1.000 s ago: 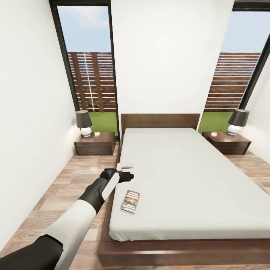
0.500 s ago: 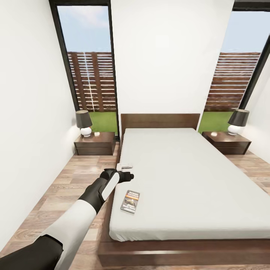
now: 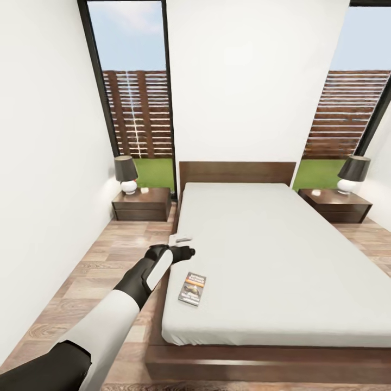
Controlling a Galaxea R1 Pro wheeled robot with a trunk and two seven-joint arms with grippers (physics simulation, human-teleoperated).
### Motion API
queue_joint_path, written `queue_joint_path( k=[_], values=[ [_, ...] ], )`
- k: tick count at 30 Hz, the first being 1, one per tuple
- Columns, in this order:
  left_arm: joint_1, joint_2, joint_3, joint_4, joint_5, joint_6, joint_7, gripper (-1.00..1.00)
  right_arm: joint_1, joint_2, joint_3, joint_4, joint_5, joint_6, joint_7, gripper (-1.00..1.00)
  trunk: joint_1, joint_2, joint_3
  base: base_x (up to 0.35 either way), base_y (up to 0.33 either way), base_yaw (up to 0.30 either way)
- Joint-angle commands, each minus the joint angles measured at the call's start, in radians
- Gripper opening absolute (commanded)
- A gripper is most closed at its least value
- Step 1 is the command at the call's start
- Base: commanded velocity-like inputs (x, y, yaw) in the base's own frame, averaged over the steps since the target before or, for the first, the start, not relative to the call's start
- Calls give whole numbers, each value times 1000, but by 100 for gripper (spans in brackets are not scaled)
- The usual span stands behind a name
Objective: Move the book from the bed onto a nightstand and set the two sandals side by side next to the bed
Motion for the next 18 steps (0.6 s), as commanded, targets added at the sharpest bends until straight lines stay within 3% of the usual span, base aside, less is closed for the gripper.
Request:
queue_joint_path(
  k=[1,3,7,18],
  values=[
    [-1,0,-2,-1,25,-5,9,100,-1,0,1,2,-10,1,4,100,1,-2,-4,0,0,128],
    [0,0,-2,2,83,-23,8,100,-2,0,1,2,-9,2,4,100,1,-2,-7,0,0,134],
    [0,0,-3,4,108,-29,8,100,-2,0,1,2,-8,3,4,100,1,-2,-13,0,0,138],
    [1,0,-3,17,120,-81,-25,100,-1,-6,0,0,-8,-2,4,100,1,-2,-29,0,0,140]
  ],
)
